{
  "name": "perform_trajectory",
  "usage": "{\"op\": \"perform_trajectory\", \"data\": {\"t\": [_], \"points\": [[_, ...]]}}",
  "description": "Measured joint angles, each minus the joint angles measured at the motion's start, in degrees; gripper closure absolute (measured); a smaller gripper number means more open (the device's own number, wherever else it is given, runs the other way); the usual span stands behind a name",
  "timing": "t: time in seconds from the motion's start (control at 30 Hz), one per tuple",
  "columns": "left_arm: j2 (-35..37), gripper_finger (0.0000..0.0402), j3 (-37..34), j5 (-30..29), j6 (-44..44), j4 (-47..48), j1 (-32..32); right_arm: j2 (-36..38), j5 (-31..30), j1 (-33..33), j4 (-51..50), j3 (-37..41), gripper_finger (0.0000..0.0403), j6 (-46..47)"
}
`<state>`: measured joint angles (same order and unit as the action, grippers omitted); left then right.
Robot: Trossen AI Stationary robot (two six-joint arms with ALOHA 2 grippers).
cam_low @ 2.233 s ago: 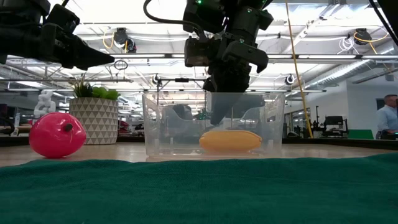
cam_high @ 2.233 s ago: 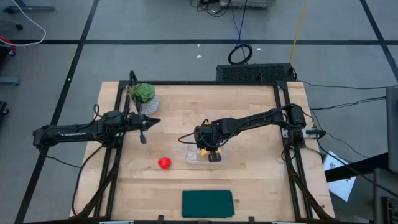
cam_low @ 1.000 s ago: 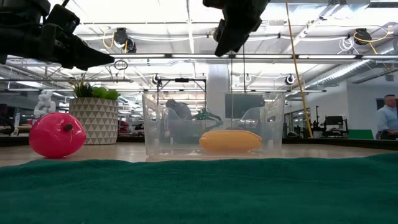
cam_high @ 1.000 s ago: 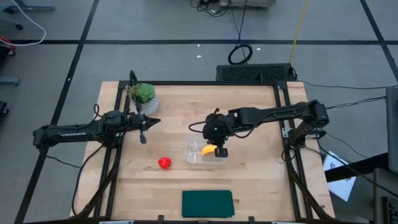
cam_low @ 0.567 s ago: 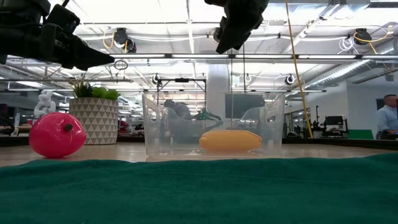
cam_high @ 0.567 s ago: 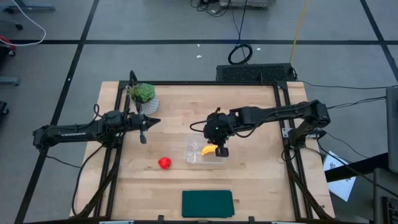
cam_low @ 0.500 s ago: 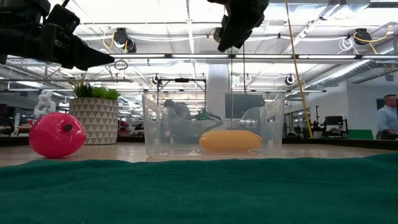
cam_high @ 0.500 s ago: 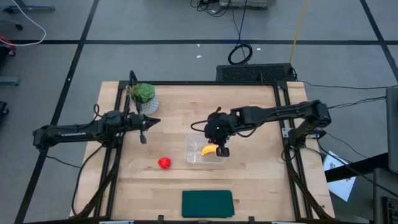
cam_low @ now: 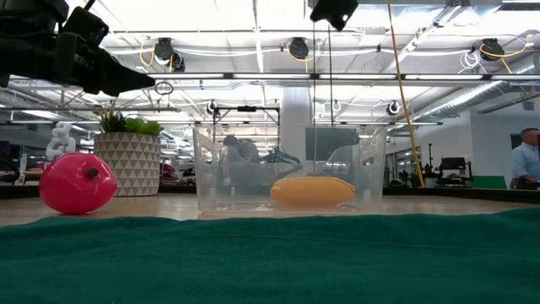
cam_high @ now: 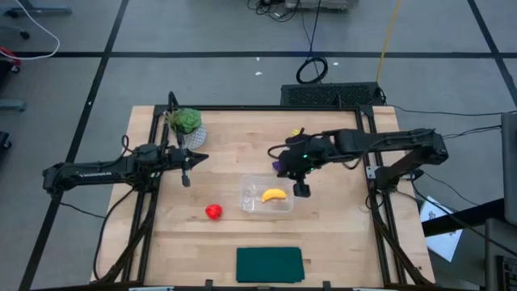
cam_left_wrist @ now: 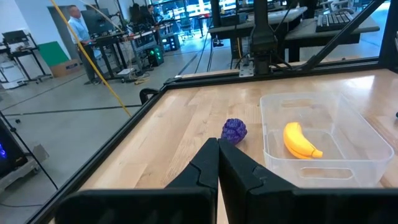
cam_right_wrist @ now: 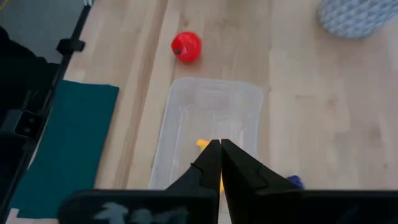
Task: Pick and placing Produce into tupperware
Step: Put the apple into the transparent bin
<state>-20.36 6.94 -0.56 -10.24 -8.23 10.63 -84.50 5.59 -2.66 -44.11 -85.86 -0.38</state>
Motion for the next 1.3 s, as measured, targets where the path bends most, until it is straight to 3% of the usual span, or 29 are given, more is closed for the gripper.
{"op": "perform_trajectory", "data": {"t": [0.9, 1.3], "points": [[0.0, 0.0396, 0.0, 0.0, 0.0, 0.0, 0.0, 15.7, -4.2, 0.0, -1.8, 0.2, 0.0399, -1.4], [0.0, 0.0396, 0.0, 0.0, 0.0, 0.8, 0.0, 29.4, -6.0, 0.4, 6.6, 12.9, 0.0399, -0.6]]}}
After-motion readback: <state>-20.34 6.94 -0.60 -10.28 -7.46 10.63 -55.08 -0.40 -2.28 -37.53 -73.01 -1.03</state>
